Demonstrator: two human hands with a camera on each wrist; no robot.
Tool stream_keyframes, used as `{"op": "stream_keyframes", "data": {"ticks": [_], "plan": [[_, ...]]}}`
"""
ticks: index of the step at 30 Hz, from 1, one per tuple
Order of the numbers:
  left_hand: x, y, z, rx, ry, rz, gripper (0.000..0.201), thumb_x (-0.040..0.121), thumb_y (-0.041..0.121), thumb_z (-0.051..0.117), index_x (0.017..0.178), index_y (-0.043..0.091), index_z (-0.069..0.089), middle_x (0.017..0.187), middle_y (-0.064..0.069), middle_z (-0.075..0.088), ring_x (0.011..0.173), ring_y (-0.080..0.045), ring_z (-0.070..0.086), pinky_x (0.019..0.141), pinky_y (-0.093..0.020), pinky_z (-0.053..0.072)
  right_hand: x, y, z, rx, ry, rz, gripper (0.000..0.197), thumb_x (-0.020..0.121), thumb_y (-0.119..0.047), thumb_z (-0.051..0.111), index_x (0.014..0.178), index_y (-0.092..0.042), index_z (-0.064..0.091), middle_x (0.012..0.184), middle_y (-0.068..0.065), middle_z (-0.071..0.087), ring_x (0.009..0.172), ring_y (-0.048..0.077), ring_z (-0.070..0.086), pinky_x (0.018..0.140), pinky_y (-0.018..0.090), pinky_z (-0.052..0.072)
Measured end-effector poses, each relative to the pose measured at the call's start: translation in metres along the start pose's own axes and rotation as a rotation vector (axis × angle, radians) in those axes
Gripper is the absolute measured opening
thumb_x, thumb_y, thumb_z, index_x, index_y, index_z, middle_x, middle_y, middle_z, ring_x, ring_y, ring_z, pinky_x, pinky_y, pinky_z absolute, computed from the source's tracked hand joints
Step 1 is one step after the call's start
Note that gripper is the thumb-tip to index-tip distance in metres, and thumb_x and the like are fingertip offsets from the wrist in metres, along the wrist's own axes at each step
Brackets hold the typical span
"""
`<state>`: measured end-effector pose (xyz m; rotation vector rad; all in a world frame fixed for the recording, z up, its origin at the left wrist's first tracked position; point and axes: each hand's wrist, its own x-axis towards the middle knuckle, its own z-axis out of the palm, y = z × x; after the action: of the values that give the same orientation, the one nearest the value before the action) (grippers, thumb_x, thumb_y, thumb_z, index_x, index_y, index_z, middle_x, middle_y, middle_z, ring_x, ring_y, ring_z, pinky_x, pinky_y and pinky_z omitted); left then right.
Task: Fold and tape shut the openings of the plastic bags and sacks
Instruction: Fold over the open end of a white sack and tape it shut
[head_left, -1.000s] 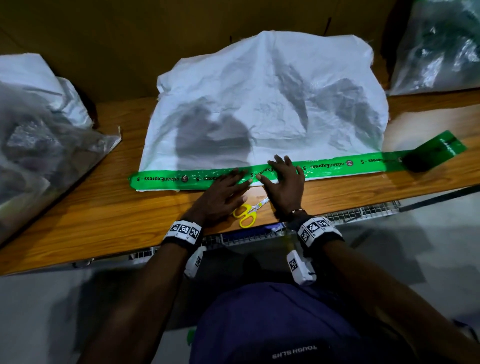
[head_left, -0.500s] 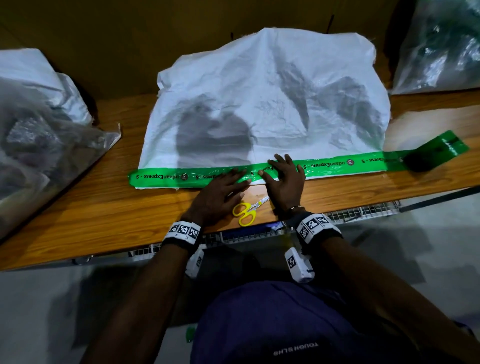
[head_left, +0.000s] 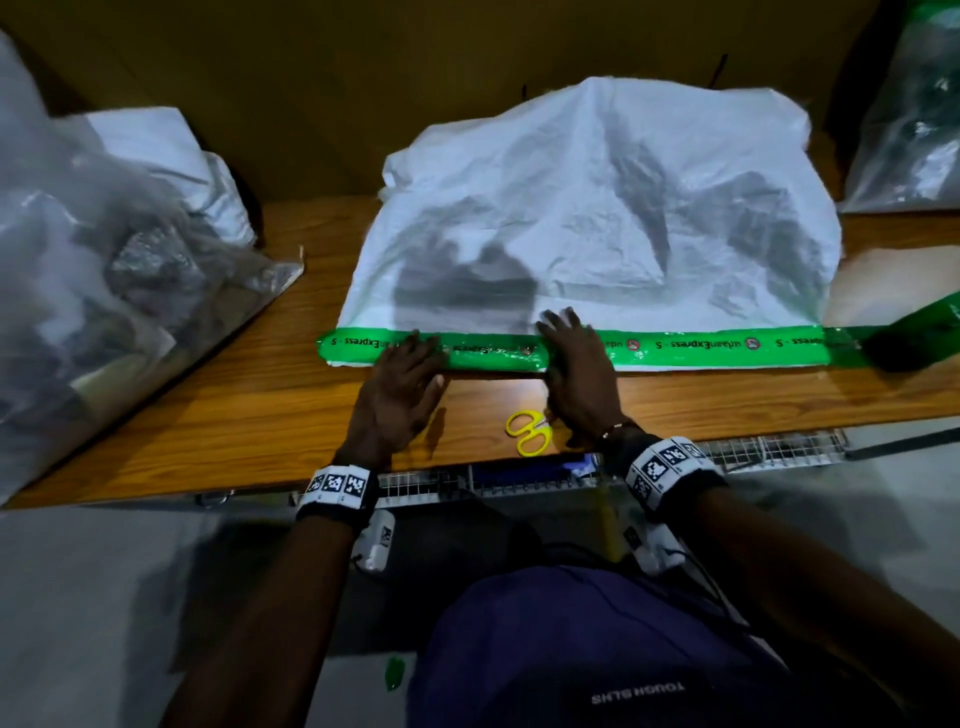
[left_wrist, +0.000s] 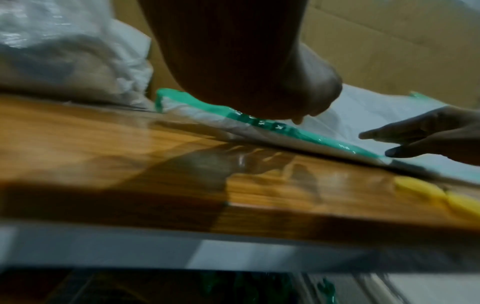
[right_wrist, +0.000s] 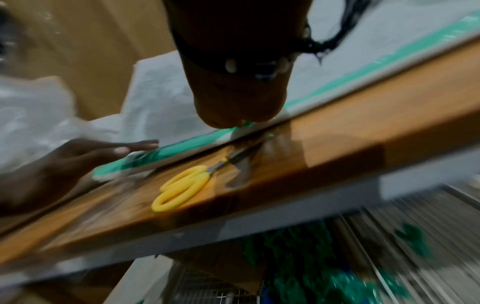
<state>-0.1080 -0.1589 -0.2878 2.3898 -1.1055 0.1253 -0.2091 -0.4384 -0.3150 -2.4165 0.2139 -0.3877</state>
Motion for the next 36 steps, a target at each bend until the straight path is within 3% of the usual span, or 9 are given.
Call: {"op": "stream_keyframes", "data": {"ticks": [4,9,13,18,24,27,29,32,36], "plan": [[-0.007,-0.012,-0.005,0.054,0.047,-0.291,0.042,0.106,0.037,0.048,0.144,0.026,0.06,0.163,-0.001,0.043,0.157,-0.023,0.025,0.129,-0.047,0.013,0.03,-0.059,0.024,0.025,-0.243,-0.287,0.055,0.096,-0.018,0.058,0.149,-0.005,0.055,0.159,0.012,0.05,0.151,0.032,0.038,0.12,0.037,0.032],[-0.01,-0.021,0.001,0.177,-0.133,-0.407,0.05,0.104,0.046,0.035,0.15,0.038,0.052,0.166,0.006,0.038,0.159,-0.018,0.019,0.126,-0.058,0.015,0.039,-0.073,0.067,-0.176,-0.481,-0.326,0.075,0.103,-0.049,0.029,0.156,0.003,0.042,0.164,0.022,0.038,0.155,0.038,0.031,0.123,0.051,0.032],[-0.012,-0.021,0.003,0.185,-0.143,-0.429,0.051,0.102,0.048,0.037,0.15,0.042,0.051,0.166,0.011,0.036,0.16,-0.012,0.015,0.126,-0.061,0.01,0.027,-0.04,0.053,-0.277,-0.439,-0.384,0.08,0.104,-0.063,0.023,0.162,-0.008,0.035,0.17,0.01,0.029,0.158,0.027,0.027,0.123,0.047,0.031],[-0.01,-0.017,0.002,0.157,-0.119,-0.432,0.051,0.1,0.047,0.041,0.15,0.042,0.051,0.168,0.01,0.033,0.159,-0.014,0.017,0.126,-0.063,0.005,0.006,0.012,-0.01,-0.401,-0.425,-0.302,0.081,0.105,-0.069,0.022,0.166,-0.016,0.027,0.173,-0.002,0.02,0.16,0.016,0.019,0.127,0.047,0.025],[0.002,0.011,0.022,0.217,-0.03,-0.538,0.052,0.097,0.045,0.049,0.143,0.024,0.062,0.161,-0.004,0.046,0.157,-0.025,0.027,0.127,-0.057,0.01,0.006,0.003,-0.007,-0.352,-0.414,-0.171,0.087,0.102,-0.07,0.019,0.164,-0.009,0.028,0.173,0.005,0.018,0.161,0.021,0.013,0.128,0.045,0.017],[0.026,0.041,0.047,0.176,-0.032,-0.382,0.06,0.097,0.036,0.046,0.15,0.008,0.053,0.163,-0.012,0.041,0.154,-0.03,0.033,0.128,-0.053,0.017,0.002,0.007,-0.004,-0.35,-0.428,-0.16,0.08,0.104,-0.059,0.016,0.163,-0.007,0.032,0.173,0.01,0.02,0.161,0.026,0.017,0.128,0.05,0.021],[0.043,0.062,0.065,0.122,-0.186,-0.239,0.072,0.095,0.042,0.033,0.159,0.011,0.039,0.17,-0.009,0.029,0.158,-0.028,0.024,0.128,-0.053,0.018,0.001,0.008,-0.005,-0.334,-0.419,-0.175,0.076,0.104,-0.052,0.017,0.161,-0.005,0.036,0.172,0.012,0.022,0.16,0.029,0.021,0.127,0.051,0.022],[0.045,0.074,0.085,0.167,-0.347,-0.172,0.08,0.098,0.055,0.019,0.167,0.016,0.011,0.175,-0.003,0.002,0.162,-0.02,0.0,0.129,-0.046,-0.001,-0.002,0.012,-0.012,-0.343,-0.417,-0.188,0.074,0.104,-0.049,0.021,0.161,-0.004,0.036,0.171,0.013,0.025,0.159,0.029,0.023,0.126,0.05,0.023],[0.038,0.068,0.088,0.185,-0.335,-0.171,0.084,0.095,0.055,0.025,0.168,0.018,0.006,0.175,0.0,-0.003,0.161,-0.016,-0.003,0.126,-0.038,-0.008,-0.026,0.064,-0.057,-0.365,-0.356,-0.136,0.072,0.105,-0.05,0.026,0.164,-0.009,0.03,0.173,0.007,0.023,0.16,0.023,0.022,0.125,0.049,0.024]]}}
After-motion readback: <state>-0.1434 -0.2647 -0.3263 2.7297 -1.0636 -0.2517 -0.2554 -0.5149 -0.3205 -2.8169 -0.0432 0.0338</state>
